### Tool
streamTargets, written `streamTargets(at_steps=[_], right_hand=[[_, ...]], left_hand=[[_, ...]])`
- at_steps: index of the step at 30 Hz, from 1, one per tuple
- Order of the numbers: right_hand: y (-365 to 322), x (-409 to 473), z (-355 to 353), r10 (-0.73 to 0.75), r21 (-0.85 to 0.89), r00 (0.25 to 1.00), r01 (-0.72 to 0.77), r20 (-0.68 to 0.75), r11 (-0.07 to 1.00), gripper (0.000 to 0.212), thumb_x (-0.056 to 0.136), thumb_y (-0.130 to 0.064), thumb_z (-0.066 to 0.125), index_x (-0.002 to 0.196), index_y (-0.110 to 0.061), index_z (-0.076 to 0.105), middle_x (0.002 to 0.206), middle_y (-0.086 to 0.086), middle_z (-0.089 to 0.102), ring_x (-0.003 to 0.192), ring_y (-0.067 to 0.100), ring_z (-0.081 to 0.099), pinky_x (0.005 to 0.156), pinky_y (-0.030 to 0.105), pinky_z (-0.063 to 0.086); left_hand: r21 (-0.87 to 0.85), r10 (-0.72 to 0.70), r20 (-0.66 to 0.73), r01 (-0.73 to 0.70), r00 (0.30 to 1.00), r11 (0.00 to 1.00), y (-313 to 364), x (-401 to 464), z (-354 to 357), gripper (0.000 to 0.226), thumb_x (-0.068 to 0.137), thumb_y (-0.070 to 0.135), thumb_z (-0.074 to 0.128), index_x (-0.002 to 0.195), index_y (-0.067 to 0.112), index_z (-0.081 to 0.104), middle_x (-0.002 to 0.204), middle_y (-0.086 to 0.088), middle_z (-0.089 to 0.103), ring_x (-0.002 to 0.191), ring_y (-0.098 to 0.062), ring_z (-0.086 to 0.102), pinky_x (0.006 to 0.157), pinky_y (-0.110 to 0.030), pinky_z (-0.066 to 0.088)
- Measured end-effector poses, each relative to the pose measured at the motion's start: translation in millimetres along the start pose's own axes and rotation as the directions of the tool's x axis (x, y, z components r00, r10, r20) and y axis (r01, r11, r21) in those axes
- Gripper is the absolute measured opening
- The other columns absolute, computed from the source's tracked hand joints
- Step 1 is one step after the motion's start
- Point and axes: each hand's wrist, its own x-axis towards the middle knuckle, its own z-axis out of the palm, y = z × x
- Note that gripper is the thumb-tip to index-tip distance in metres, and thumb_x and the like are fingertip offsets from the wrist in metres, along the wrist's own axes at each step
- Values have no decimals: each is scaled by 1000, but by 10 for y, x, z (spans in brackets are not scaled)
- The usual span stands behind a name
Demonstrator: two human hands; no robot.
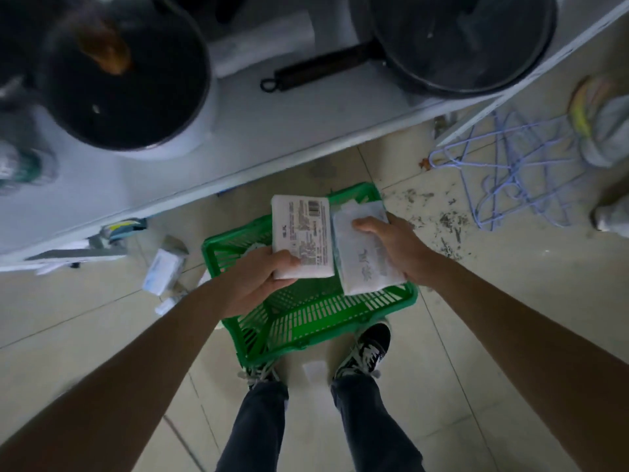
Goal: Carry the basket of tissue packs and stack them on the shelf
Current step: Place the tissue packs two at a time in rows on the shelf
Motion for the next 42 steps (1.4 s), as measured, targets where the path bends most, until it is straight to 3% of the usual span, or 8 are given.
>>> streamTargets(at_steps=[6,11,14,21,28,35,38,42], right_hand=[[-749,-522,1,-71,-28,997,71,2,997,9,95,-24,67,103,-21,69,85,3,79,77,22,78,71,37,60],[-1262,-969,77,-78,67,996,75,31,995,45,80,-37,75,117,-12,68,105,15,79,95,37,76,85,51,61],[-1537,-1243,127,-71,88,997,70,10,994,32,91,-30,70,116,-10,68,93,9,81,81,27,78,72,39,61],[-2138,-1889,239,-42,112,999,38,35,993,41,92,-31,69,122,-3,68,103,19,79,86,34,75,80,45,61],[-2974,-2671,317,-99,86,988,89,120,992,32,94,-30,68,111,-4,74,88,16,77,71,28,74,69,36,61],[-3841,-3508,472,-178,104,974,164,139,981,40,90,-30,72,123,-8,73,117,26,73,98,39,70,93,52,55],[-4141,-3872,516,-265,77,950,255,167,964,40,88,-28,74,123,-10,71,112,22,77,96,37,74,89,46,59],[-4573,-4410,623,-295,47,943,291,152,955,42,88,-34,74,120,-6,74,111,22,77,88,33,72,86,44,58]], left_hand=[[-5,65,39,-64,997,998,479,-748,183,46,88,5,64,133,6,55,135,-13,66,127,-28,60,115,-40,45],[-43,135,37,-133,990,990,798,-1298,355,29,99,-3,52,126,5,60,125,-10,72,116,-23,67,92,-28,61],[-41,155,23,-154,988,987,976,-1622,426,32,98,-2,53,130,3,59,125,-12,73,116,-23,68,90,-28,62],[-7,195,78,-195,978,981,1322,-2433,491,71,73,11,78,138,-1,54,133,-18,70,128,-31,64,105,-39,53],[-50,322,125,-319,938,947,1711,-3424,652,95,53,16,95,137,-5,54,133,-23,68,123,-31,67,96,-34,60],[-50,449,77,-446,890,893,2103,-4450,950,83,54,12,88,132,-1,60,130,-20,71,121,-31,69,101,-39,58],[-42,512,58,-510,857,859,2288,-4911,1057,72,63,8,80,132,-2,62,131,-20,70,126,-35,65,116,-50,43],[-76,599,-15,-598,801,798,2465,-5562,1202,50,75,-1,72,125,1,66,124,-19,74,115,-33,72,103,-47,54]])
